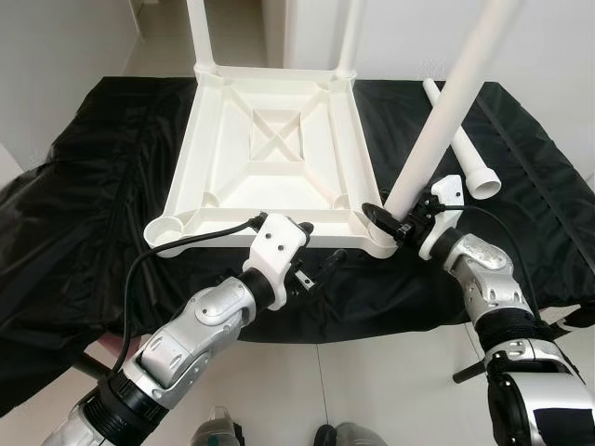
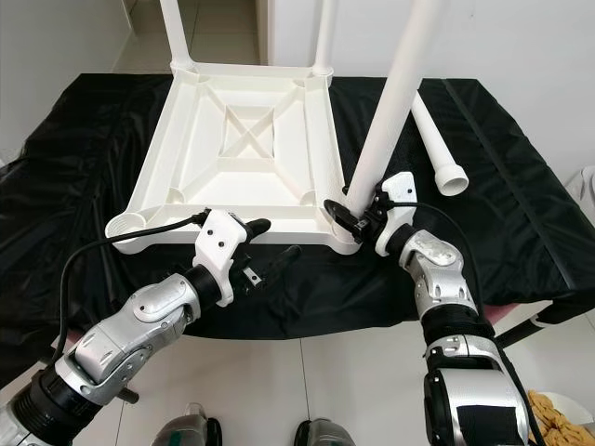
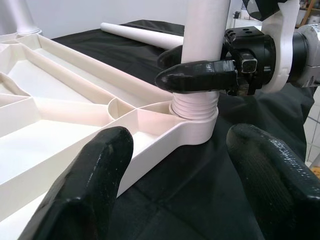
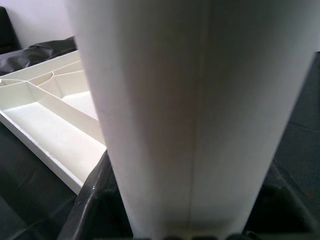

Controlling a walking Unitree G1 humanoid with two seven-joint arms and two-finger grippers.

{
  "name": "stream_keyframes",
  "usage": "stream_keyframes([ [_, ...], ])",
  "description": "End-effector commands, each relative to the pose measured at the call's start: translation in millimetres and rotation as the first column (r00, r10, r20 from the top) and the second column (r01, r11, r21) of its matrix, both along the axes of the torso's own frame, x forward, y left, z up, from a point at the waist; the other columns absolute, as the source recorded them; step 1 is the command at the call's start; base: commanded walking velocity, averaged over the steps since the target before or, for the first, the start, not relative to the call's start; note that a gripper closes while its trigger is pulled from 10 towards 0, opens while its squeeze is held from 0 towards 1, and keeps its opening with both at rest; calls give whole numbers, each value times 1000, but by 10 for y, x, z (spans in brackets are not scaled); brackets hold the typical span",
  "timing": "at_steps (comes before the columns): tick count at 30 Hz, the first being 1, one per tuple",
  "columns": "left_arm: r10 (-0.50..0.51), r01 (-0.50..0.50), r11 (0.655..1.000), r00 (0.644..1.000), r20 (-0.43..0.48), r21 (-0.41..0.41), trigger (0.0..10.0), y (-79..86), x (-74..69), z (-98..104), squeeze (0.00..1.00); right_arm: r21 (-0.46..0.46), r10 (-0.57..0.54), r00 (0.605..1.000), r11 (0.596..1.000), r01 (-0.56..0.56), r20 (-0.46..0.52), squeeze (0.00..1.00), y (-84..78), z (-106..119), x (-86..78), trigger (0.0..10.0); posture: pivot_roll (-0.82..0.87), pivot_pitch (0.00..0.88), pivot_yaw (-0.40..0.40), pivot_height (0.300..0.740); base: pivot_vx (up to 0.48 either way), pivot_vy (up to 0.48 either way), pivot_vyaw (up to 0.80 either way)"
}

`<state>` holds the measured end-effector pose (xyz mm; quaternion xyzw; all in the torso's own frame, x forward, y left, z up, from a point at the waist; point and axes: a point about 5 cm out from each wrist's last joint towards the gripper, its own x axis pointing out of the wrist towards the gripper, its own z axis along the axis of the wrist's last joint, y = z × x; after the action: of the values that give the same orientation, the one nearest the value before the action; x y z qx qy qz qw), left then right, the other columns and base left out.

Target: Building children table

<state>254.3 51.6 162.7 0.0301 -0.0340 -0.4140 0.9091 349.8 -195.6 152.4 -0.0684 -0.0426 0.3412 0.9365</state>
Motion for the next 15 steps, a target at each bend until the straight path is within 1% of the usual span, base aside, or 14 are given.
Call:
stream_keyframes([
  [1,-241,242,970,970,-12,22,10000,-62,-108,-10,0,-20,-1,1000,1000,0,-16,0,-41,-40,-11,0,35,53,-16,740,0,0,0],
  [3,-241,242,970,970,-12,21,10000,-63,-108,-9,0,-20,-1,1000,1000,1,-17,0,-50,-41,-12,0,35,53,-16,740,0,0,0],
  [4,-242,242,970,970,-12,19,10000,-65,-111,-7,0,-17,-12,1000,1000,12,-20,0,-60,-49,-15,10000,34,59,-15,740,0,0,0],
  [7,-242,243,970,970,-13,18,10000,-65,-114,-6,0,-5,-23,999,1000,22,-31,0,-65,-60,-18,10000,34,61,-15,740,0,0,0],
  [8,-243,243,970,970,-14,17,10000,-68,-117,-6,0,16,-39,998,999,39,-39,0,-68,-66,-21,10000,33,63,-15,740,0,0,0],
  [9,-243,243,970,970,-14,17,10000,-68,-117,-6,0,16,-39,998,999,39,-39,0,-68,-66,-21,10000,33,63,-15,740,0,0,0],
  [10,-244,244,970,970,-14,17,10000,-70,-120,-7,0,42,-61,997,997,63,-41,0,-59,-64,-22,10000,33,64,-15,740,0,0,0],
  [13,-244,244,970,970,-14,17,10000,-70,-120,-7,0,42,-61,997,997,63,-41,0,-59,-64,-22,10000,33,64,-15,740,0,0,0],
  [14,-245,245,969,970,-14,17,10000,-72,-120,-8,0,63,-87,995,994,90,-40,0,-49,-59,-19,10000,33,64,-15,740,0,0,0],
  [15,-245,245,969,970,-14,17,10000,-72,-120,-8,0,63,-87,995,994,90,-40,0,-49,-59,-19,10000,33,64,-15,740,0,0,0],
])
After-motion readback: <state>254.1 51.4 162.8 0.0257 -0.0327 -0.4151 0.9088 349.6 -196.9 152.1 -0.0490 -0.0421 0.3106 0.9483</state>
